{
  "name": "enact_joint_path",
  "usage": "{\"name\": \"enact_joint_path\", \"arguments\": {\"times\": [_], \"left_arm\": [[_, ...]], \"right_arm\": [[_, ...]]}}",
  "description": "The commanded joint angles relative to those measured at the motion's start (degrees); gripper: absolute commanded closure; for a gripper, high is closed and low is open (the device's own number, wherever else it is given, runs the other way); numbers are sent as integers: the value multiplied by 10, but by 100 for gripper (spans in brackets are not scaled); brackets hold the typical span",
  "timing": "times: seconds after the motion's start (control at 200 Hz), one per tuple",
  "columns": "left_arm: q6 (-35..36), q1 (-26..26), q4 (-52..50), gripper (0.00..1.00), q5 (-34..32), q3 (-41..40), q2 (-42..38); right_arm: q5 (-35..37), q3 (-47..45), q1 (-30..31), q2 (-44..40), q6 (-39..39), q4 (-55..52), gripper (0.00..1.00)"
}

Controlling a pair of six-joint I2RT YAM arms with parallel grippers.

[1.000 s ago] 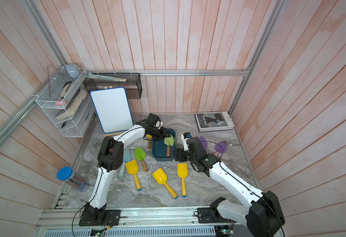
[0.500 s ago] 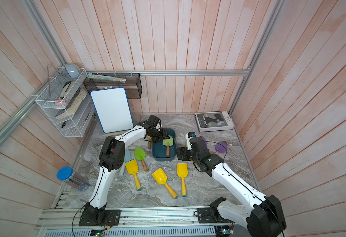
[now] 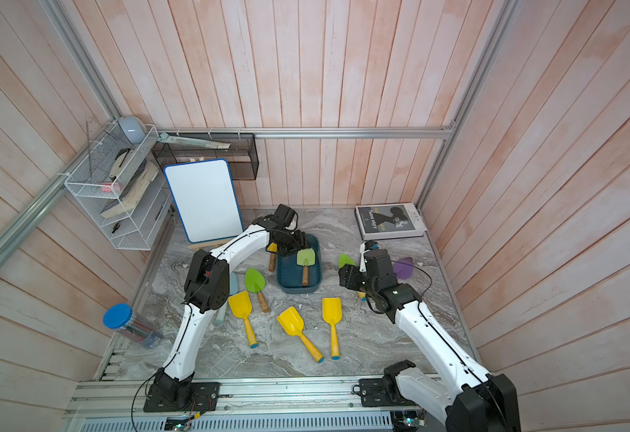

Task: Put the shovel into the storage box
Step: Place the shovel in the storage box, then pick up the shovel from the center of the board.

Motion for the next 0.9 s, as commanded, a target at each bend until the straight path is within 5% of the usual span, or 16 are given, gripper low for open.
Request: {"name": "enact_joint_path", "arguments": {"times": [0.0, 0.255, 0.49, 0.89], "left_arm": [[13, -9, -21, 32, -37, 11, -36], [32, -24, 31, 31, -29, -55, -143], [40, -31, 107, 30, 1, -164, -250], [38, -32, 144, 29, 17, -218, -293]], "right_arm": [[-22, -24, -77, -7, -1, -36, 30], [0, -21, -163, 96, -61, -37, 34], [5, 24, -168, 198, -103, -16, 51], [4, 78, -152, 258, -137, -24, 53]]}}
